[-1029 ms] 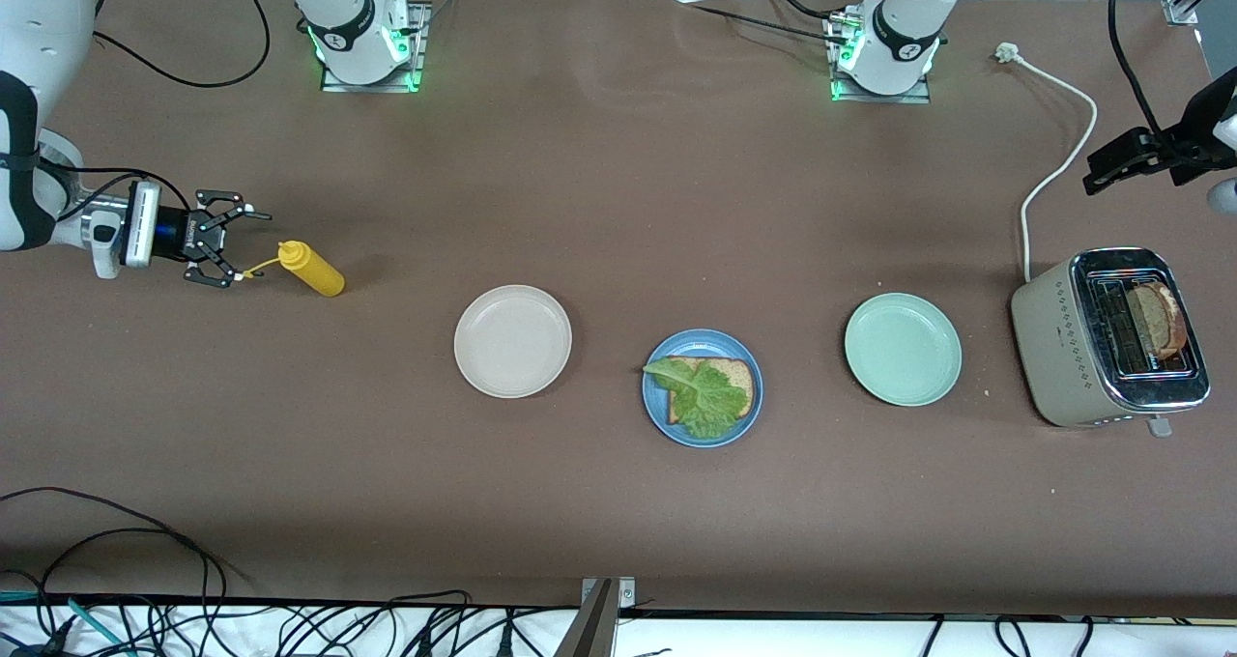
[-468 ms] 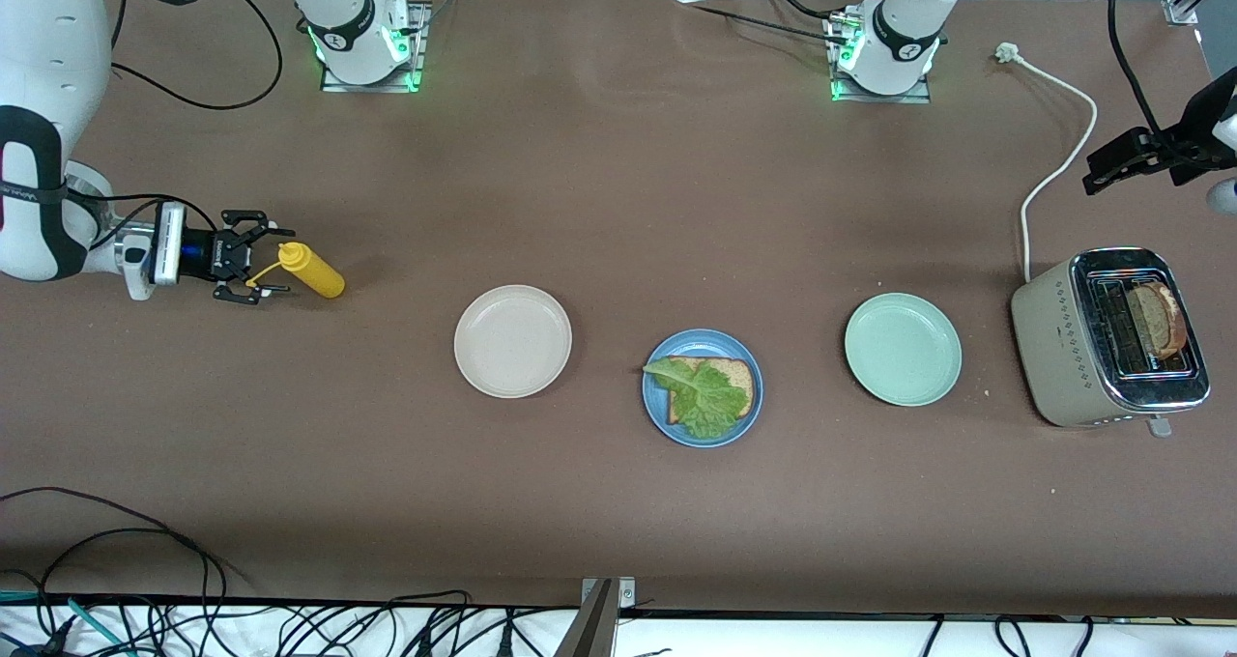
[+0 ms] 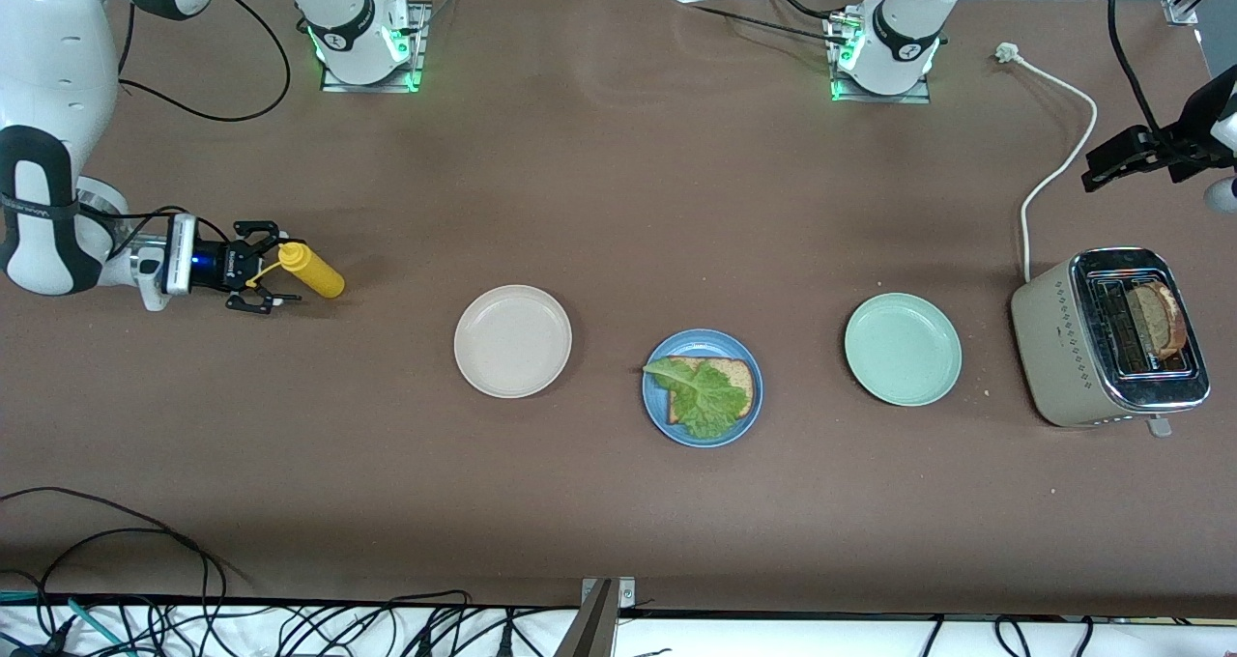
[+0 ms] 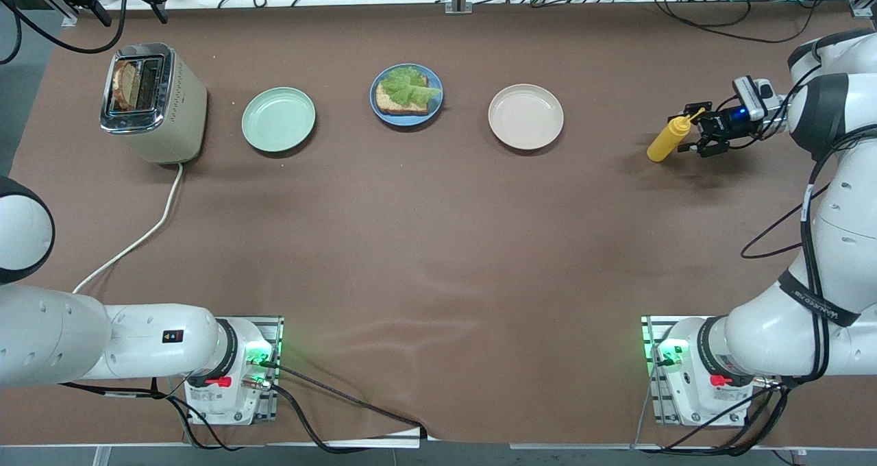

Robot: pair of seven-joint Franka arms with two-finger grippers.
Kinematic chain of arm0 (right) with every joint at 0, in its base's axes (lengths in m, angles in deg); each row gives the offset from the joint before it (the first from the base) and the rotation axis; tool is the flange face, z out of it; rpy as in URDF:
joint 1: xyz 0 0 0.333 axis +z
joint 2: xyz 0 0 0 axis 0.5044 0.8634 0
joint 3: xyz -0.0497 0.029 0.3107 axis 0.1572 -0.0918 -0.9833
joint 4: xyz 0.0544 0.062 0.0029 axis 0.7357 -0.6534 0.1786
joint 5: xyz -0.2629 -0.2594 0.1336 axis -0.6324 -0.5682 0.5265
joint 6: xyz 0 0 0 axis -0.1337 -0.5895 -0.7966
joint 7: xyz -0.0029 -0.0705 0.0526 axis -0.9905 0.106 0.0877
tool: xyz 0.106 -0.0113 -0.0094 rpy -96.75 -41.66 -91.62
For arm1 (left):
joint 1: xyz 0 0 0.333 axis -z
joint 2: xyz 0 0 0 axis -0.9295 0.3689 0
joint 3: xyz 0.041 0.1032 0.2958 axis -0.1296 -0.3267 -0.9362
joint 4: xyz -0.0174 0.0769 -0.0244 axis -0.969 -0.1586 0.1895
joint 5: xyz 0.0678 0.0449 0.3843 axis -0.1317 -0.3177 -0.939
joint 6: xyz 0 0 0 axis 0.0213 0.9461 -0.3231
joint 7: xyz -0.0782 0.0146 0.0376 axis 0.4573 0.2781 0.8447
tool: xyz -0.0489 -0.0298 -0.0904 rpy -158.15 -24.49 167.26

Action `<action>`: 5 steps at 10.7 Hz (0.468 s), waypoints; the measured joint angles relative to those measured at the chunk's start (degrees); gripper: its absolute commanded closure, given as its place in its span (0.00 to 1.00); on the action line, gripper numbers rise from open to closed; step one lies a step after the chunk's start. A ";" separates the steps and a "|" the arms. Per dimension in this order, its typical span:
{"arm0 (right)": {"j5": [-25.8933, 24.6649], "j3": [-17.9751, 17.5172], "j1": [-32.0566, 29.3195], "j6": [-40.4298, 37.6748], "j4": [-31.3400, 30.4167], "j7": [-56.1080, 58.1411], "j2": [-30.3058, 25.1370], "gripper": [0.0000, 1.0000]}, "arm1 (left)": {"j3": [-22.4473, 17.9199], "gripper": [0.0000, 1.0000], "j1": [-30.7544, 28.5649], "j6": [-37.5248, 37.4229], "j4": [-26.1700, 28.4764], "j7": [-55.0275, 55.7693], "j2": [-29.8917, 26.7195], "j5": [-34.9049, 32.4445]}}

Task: Make sandwich in blue plate with both arms
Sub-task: 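Lift the mustard bottle up off the table with the right gripper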

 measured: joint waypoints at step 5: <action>1.37 -1.12 -0.01 -0.04 0.03 0.02 1.22 0.81 | 0.00 0.00 0.00 -0.03 0.00 0.00 0.00 0.00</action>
